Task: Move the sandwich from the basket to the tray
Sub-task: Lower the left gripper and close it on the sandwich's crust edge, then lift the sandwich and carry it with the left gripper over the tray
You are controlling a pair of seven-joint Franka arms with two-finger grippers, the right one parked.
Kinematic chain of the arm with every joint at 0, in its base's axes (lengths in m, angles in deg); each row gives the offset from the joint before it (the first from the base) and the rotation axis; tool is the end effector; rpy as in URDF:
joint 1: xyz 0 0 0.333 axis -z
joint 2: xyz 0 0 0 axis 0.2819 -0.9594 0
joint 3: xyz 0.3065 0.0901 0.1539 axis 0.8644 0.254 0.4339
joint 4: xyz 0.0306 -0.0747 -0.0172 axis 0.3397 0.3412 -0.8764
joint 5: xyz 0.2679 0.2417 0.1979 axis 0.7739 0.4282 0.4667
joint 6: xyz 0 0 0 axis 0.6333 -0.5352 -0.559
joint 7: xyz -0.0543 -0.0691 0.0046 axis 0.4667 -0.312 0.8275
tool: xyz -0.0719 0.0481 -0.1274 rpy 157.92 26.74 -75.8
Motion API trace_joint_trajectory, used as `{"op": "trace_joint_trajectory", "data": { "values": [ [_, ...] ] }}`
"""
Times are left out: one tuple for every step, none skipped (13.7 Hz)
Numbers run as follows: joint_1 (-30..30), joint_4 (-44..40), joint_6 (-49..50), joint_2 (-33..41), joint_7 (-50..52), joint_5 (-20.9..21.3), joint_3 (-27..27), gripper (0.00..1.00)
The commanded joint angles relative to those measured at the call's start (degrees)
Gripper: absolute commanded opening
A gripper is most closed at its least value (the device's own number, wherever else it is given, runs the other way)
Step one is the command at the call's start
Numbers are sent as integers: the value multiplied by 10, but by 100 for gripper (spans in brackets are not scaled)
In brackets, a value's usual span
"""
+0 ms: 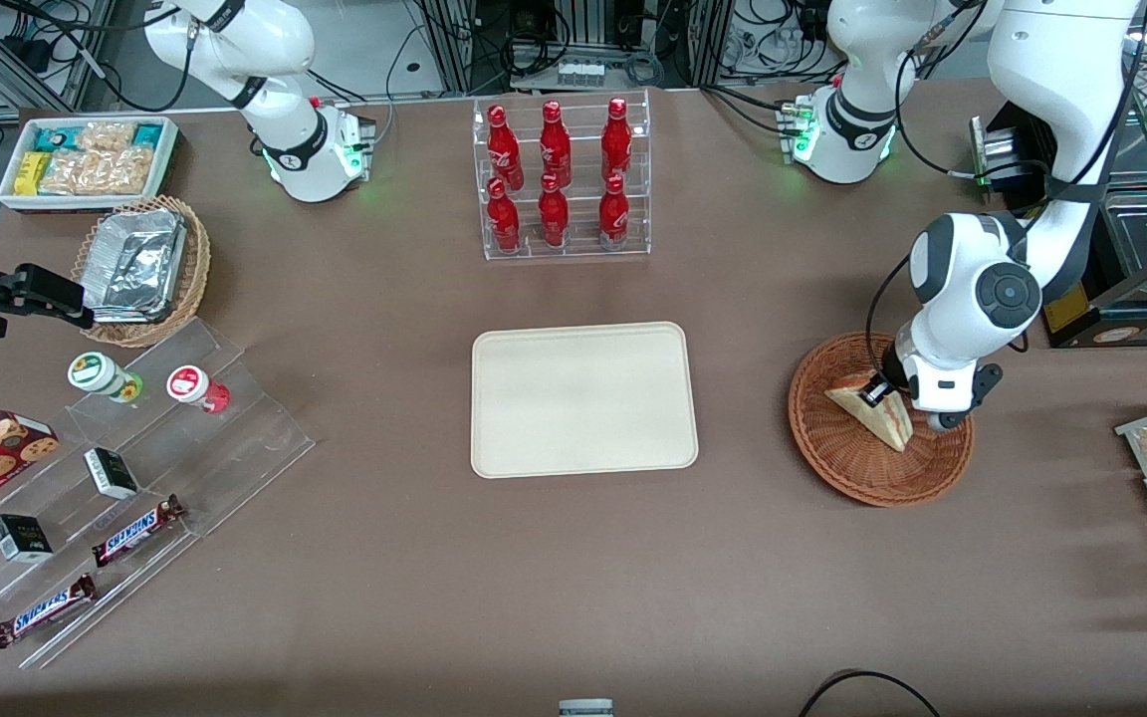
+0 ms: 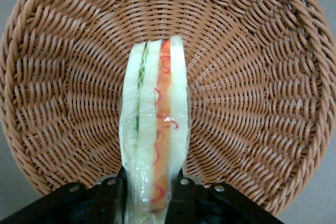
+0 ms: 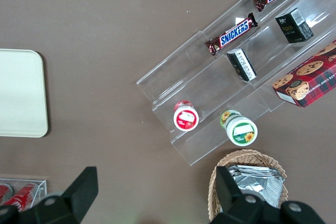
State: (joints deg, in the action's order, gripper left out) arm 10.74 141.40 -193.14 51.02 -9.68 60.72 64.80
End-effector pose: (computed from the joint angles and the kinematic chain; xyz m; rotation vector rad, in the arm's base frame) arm 0.5482 -0.0600 0.2310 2.9348 1.1050 -0.0635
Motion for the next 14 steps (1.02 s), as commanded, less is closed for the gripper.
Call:
{"op": "trace_joint_trajectory", "data": {
  "values": [
    [3,-23,49,26,-16,2,-4,0],
    [11,-41,76,31,-39,2,-4,0],
    [13,-64,108,32,-63,2,-5,0],
    [15,-88,137,31,-87,2,-6,0],
    [20,-108,159,29,-110,1,-12,0],
    [28,-122,173,26,-126,1,-17,0],
    [39,-128,179,25,-138,0,-18,0],
    [54,-132,179,24,-147,0,-21,0],
    [74,-137,180,21,-154,0,-21,0],
    [101,-147,180,12,-155,0,-21,0],
    [123,-158,180,5,-155,0,-21,0],
    [145,-168,180,-5,-149,0,-21,0],
    [169,-187,180,-18,-144,-1,-21,0],
    [196,-208,186,-38,-141,-3,-21,0]
  ]
}}
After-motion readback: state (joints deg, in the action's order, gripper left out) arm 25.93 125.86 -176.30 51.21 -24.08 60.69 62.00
